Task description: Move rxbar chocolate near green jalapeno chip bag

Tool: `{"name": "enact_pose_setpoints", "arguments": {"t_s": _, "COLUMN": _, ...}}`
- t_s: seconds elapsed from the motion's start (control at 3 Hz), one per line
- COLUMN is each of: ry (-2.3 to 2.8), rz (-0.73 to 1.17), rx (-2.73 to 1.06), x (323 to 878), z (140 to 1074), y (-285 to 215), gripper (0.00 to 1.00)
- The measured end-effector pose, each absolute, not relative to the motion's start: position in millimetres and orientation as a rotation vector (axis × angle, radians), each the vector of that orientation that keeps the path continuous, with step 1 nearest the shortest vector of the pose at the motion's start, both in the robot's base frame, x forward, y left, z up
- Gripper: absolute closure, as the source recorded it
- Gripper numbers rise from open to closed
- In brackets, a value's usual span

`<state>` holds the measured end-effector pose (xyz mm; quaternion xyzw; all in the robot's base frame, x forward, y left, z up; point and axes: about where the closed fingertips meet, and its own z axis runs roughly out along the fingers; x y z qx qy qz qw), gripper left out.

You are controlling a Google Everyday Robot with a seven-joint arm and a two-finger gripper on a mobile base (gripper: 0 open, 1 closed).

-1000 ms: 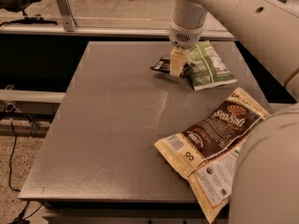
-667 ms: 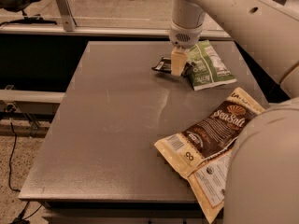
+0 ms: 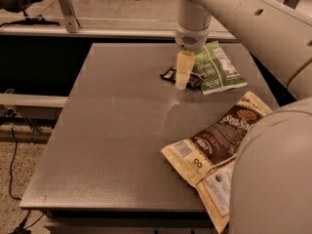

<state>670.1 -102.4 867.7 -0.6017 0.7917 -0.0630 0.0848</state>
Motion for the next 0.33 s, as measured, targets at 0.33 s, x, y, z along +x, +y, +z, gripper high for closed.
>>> {"name": "enact_pose_setpoints", "arguments": {"t_s": 0.33, "ry": 2.361, "rz": -0.188, "rx": -1.794, "x": 670.1, "z": 867.7, "y": -102.4, "gripper": 0.0}}
